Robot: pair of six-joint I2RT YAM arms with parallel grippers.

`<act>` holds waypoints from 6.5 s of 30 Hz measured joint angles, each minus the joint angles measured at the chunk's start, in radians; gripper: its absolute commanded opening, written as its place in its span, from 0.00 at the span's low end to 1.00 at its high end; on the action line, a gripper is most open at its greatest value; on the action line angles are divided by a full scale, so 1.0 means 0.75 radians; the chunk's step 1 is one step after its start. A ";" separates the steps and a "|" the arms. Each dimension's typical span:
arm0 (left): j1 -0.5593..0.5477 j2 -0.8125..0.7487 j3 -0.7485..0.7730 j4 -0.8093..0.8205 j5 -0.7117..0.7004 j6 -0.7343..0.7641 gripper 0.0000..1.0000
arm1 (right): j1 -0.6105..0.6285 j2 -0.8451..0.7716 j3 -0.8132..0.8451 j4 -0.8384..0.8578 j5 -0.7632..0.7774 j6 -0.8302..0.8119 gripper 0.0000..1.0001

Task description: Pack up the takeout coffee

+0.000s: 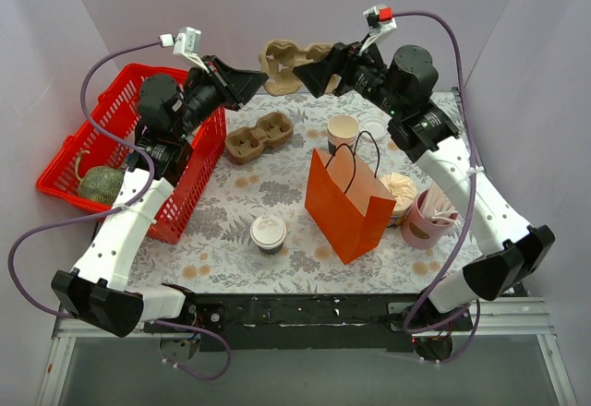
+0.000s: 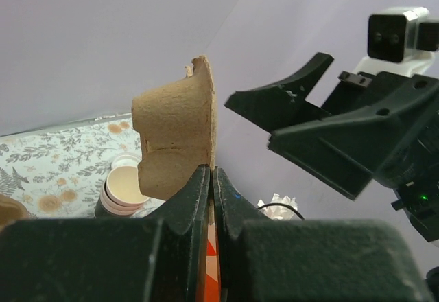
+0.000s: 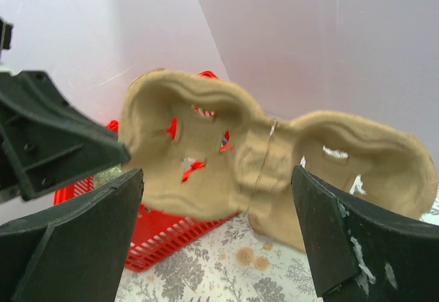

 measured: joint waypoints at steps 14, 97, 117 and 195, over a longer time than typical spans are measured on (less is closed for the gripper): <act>-0.014 0.001 -0.028 0.000 0.032 -0.001 0.00 | 0.012 0.190 0.093 -0.106 0.119 0.031 0.86; -0.386 0.550 0.279 -0.941 -0.143 0.040 0.74 | -0.007 -0.726 -0.433 -0.271 0.021 -1.118 0.53; -0.387 0.314 0.156 -0.853 -0.101 -0.003 0.98 | -0.005 -0.509 -0.432 -0.218 0.580 -1.095 0.50; -0.552 0.085 -0.110 -0.370 -0.026 0.077 0.00 | -0.004 -0.407 -0.417 -0.134 0.466 -1.254 0.48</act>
